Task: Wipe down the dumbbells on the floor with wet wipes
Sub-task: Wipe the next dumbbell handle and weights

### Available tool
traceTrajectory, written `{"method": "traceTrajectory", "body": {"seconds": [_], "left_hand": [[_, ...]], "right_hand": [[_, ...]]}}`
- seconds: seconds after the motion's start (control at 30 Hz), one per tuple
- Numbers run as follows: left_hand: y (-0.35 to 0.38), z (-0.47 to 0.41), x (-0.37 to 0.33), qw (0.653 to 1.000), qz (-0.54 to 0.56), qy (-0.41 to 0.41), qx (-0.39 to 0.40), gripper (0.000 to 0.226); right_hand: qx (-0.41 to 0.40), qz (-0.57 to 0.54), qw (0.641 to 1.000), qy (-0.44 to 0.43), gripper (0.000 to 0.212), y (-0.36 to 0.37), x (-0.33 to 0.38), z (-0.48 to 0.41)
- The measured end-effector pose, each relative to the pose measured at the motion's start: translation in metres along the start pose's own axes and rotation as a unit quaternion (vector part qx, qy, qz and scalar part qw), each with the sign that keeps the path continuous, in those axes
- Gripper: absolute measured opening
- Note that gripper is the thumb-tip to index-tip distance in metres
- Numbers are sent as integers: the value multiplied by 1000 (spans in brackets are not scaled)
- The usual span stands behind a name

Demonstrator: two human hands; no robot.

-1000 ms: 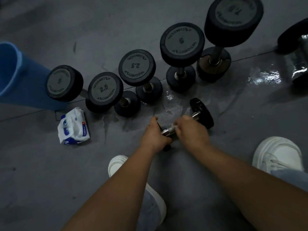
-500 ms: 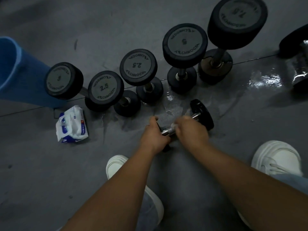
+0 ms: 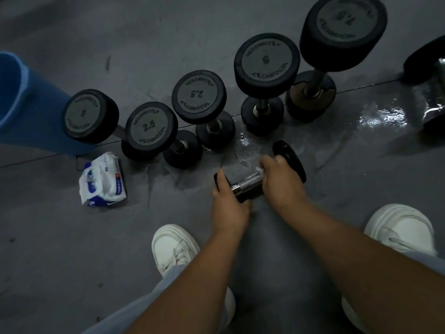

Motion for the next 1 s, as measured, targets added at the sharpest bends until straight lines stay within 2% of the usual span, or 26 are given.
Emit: {"method": "traceTrajectory", "body": {"seconds": [0.07,0.13,0.23,0.33,0.4,0.5,0.63,0.73,0.77,0.87,0.9,0.97,1.0], "left_hand": [[-2,-12,-2,999,-36,13,10,91],[-8,-25,-1,998,-52,-1,30,85],[-12,-33,6,997,-20,-44,61,78],[-10,-30,20,995,31,-91,26,84],[-5,-22,20,996,43,-82,13,89],[3,-9,17,997,36,-47,52,109],[3,-12,19,996,22,-43,77,110],[3,-20,19,994,27,-50,98,106],[3,-22,19,993,27,-53,102,109],[1,-29,22,994,17,-57,95,110],[1,-30,22,994,17,-58,92,109],[0,-30,20,994,18,-54,93,108],[0,-30,20,994,17,-53,95,108]], "right_hand": [[17,-6,1000,5,15,4,-4,3],[38,-6,998,-41,22,9,6,10],[49,19,994,-100,22,8,13,6],[10,20,998,-52,16,2,-3,-2],[-18,-7,999,-38,11,7,3,7],[63,-16,995,-76,17,25,19,19],[-27,-50,998,-1,11,6,4,5],[93,-17,992,-86,18,34,36,20],[89,-11,993,-78,19,30,33,15],[-20,-3,1000,0,18,8,2,-6],[-15,8,1000,-26,18,9,11,-2],[74,40,991,-104,18,26,32,14],[86,30,990,-109,17,27,34,16]]}}
Point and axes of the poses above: each hand's wrist, its own z-axis away from the middle knuckle, its own y-axis out of the palm, x = y × z, the point moved 8 cm from there along -z, towards the middle knuckle, and after that the axes turned 7 degrees about -x, right-handed, at the moved point
